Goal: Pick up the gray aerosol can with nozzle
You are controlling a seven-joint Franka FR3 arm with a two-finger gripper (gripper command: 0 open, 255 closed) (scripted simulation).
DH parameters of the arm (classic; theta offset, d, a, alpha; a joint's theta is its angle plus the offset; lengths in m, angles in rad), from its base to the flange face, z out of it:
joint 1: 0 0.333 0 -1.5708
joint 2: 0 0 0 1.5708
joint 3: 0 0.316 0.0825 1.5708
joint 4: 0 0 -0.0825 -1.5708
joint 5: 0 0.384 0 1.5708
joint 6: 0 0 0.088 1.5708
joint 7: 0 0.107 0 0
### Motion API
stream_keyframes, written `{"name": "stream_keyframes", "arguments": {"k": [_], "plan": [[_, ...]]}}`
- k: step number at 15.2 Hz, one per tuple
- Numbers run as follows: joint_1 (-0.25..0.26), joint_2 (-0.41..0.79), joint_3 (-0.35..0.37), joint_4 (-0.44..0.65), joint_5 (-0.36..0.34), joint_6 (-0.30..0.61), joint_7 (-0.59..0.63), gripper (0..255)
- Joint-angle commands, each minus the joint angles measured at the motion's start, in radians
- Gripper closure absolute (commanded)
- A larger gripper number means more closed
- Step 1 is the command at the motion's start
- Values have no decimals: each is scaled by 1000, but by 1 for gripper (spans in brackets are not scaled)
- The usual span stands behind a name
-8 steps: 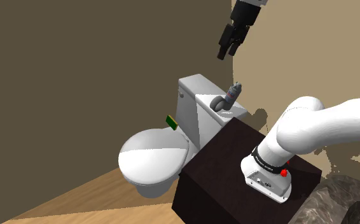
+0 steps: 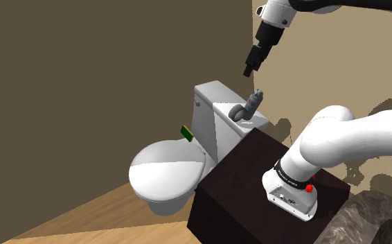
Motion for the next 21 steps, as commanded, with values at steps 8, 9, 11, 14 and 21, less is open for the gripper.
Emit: {"name": "stream_keyframes", "arguments": {"k": [8, 9, 11, 14, 21], "plan": [[-67, 47, -181, -127, -164, 196, -240, 0], [-74, 62, -204, -136, -182, 223, -266, 0], [-85, 97, -251, -147, -216, 279, -319, 0], [-96, 166, -324, -152, -259, 368, -400, 0], [-72, 386, -514, -108, -297, 586, -604, 0]]}}
